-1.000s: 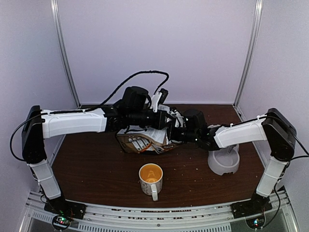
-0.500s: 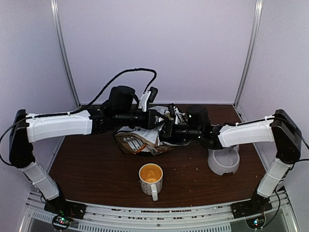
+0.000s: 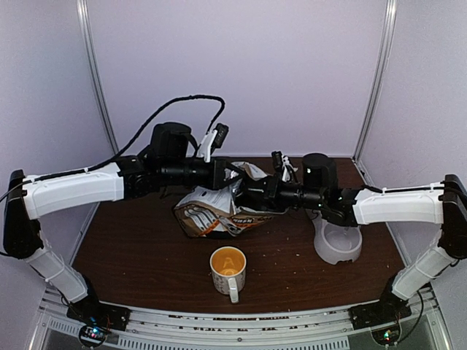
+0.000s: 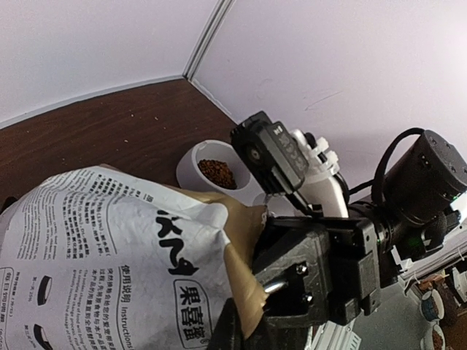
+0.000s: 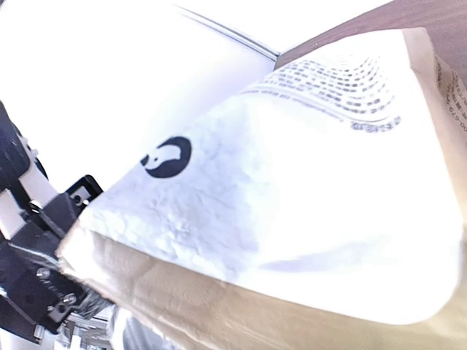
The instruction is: Serve the pet food
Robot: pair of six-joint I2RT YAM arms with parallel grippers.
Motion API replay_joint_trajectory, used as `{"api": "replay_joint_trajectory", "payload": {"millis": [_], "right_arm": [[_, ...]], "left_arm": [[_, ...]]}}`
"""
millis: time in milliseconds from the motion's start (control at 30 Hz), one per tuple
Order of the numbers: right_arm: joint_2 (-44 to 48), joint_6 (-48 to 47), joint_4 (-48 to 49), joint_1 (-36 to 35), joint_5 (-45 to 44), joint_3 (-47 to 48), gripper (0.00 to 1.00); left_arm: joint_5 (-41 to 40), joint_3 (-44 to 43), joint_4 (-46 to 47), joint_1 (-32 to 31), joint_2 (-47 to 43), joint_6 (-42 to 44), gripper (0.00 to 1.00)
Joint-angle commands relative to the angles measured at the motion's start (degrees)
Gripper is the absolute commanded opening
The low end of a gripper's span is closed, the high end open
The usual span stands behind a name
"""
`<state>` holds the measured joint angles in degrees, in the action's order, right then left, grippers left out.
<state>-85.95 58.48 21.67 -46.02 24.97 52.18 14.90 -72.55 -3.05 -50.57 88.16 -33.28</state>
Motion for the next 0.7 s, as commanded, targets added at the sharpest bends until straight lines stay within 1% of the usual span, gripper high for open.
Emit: {"api": "replay_joint_trajectory", "payload": {"millis": [0,100,167,300,467,667], "right_arm": [[3.9,6.7,5.0,1.3,-1.2,-4.0,0.00],[5.7,8.6,6.0,1.6,-1.3,-5.8,0.00],[6.9,8.8,5.1,1.7,-1.5,-6.3,0.00],[9.5,8.8,0.7,2.0,-1.9,-6.7,0.00],[11.5,6.6,-3.9,2.1,-2.9,-6.8,0.00],[13.9,7.6,-0.3,2.3,-2.3,-9.8,0.00]], "left_arm": [[-3.1,-0.1,2.3,0.8,-4.5,3.1,0.00],[-5.3,0.6,1.3,1.1,-5.6,4.0,0.00],[-6.0,0.9,1.1,1.5,-6.1,4.1,0.00],[-6.7,0.6,0.7,1.8,-6.5,4.2,0.00],[-6.6,-0.7,0.0,1.8,-5.9,4.6,0.00],[-8.5,-1.0,-0.8,1.9,-6.6,5.3,0.00]]}}
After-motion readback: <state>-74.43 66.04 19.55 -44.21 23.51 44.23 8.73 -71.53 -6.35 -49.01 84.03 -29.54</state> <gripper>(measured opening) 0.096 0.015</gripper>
